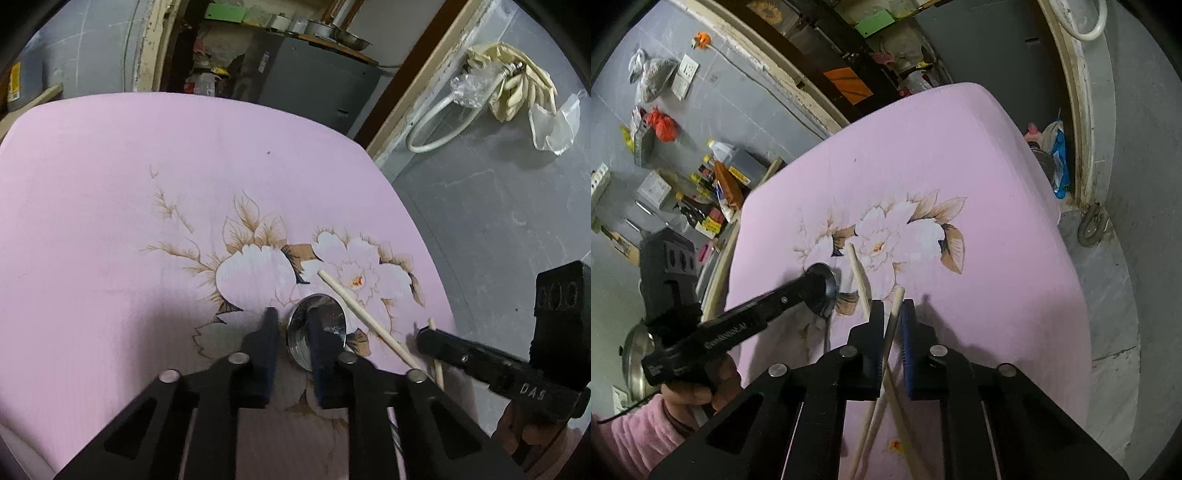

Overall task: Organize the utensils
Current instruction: 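Grasp a wooden chopstick with the right gripper while the left gripper grasps a spoon, then lift the chopstick and spoon and carry both over the white caddy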

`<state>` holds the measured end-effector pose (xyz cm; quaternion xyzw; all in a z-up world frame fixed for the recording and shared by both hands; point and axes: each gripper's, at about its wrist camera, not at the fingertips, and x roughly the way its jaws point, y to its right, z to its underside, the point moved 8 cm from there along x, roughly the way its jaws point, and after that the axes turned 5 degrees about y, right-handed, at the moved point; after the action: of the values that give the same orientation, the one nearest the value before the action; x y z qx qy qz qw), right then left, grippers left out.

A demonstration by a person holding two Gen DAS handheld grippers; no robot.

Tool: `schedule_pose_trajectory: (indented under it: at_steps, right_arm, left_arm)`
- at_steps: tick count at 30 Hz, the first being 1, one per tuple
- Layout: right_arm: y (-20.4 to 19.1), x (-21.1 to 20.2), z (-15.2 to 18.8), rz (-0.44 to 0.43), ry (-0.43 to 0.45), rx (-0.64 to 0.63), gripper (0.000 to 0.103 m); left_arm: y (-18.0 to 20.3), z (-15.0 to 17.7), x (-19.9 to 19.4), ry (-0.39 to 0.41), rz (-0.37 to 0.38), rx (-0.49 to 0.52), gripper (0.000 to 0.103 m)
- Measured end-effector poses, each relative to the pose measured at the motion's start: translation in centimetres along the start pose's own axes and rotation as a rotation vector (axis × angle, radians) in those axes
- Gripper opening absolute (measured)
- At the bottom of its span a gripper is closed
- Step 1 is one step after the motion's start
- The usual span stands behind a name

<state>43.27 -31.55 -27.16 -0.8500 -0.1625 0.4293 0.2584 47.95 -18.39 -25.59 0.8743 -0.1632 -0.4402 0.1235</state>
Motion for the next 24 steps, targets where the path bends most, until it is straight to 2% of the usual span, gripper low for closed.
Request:
schedule_pose_trajectory:
  at_steps: [3, 11, 20, 24]
  right_arm:
    - [-0.2, -0.8, -0.3, -0.011, 0.017, 0.014, 0.007]
    - [-1.9, -4.2, -0.8, -0.03, 0.087, 0.005, 0.005]
    - [-5.6, -9.1, -1.5, -0.01, 0.202, -0.08, 0.004]
    - [-7.7, -12.2, -2.2, 0.022, 0.289, -0.128, 0.004]
  left_arm:
    - [0.3, -0.2, -0.5, 0.004, -0.003, 0.022, 0.004]
    - [1.4, -0.7, -4.1, 0.078, -0.059, 0.087, 0.004]
    - [2.8, -1.9, -11.6, 0.252, -0.16, 0.171, 0.004]
    - [3.0, -2.7, -15.5, 0.334, -0.189, 0.189, 0.004]
